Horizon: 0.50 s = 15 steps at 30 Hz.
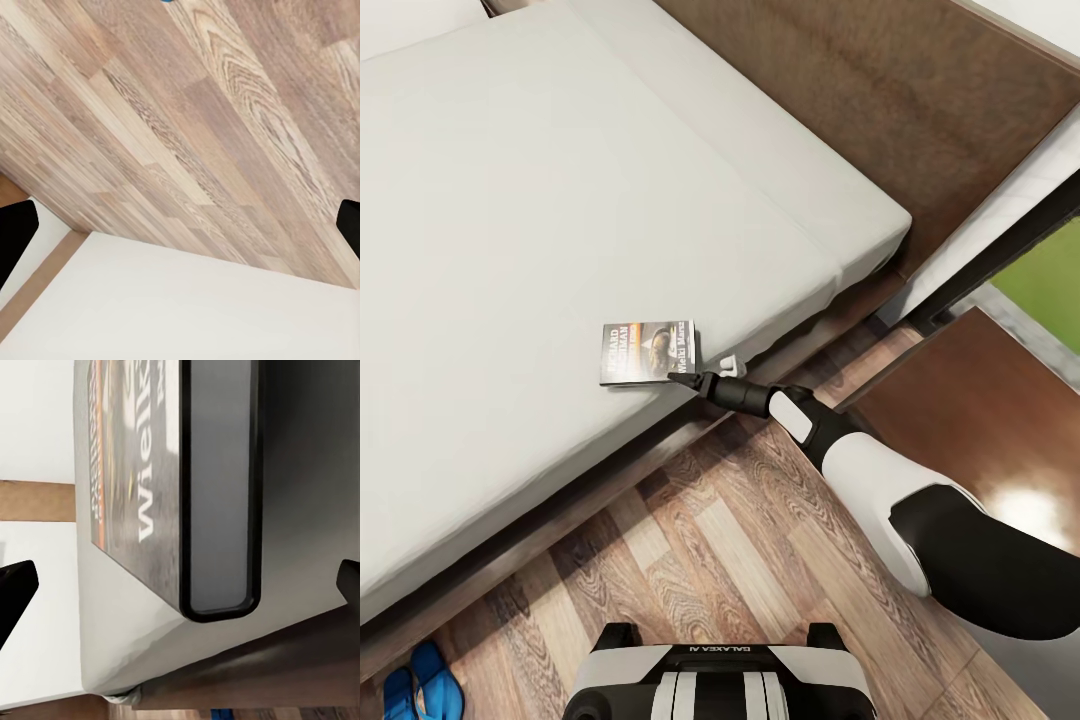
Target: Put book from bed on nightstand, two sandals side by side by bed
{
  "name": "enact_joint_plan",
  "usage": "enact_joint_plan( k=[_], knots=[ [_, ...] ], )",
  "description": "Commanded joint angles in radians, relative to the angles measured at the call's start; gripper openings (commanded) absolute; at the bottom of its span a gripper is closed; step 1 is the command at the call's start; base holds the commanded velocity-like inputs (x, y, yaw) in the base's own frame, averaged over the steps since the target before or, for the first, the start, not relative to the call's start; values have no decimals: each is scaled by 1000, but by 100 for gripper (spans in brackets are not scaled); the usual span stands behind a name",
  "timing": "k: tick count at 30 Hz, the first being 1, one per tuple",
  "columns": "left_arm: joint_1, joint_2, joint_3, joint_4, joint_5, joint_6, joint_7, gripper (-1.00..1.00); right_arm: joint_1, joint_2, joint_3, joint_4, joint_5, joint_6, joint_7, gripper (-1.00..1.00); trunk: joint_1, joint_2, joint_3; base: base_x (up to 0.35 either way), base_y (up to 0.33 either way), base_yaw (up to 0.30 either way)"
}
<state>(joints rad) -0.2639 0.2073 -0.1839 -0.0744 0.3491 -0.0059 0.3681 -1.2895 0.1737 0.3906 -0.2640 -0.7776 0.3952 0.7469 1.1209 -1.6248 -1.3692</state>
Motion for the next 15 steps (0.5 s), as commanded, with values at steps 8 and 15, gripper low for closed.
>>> enact_joint_plan(
  k=[8,15],
  knots=[
    [0,0,-9,-1,10,-1,3,100,-1,0,3,0,-8,6,0,100,0,0,0,0,0,0],
    [0,0,-9,-1,10,-1,3,100,-1,-1,3,0,-8,6,0,100,0,0,0,0,0,0]
  ],
)
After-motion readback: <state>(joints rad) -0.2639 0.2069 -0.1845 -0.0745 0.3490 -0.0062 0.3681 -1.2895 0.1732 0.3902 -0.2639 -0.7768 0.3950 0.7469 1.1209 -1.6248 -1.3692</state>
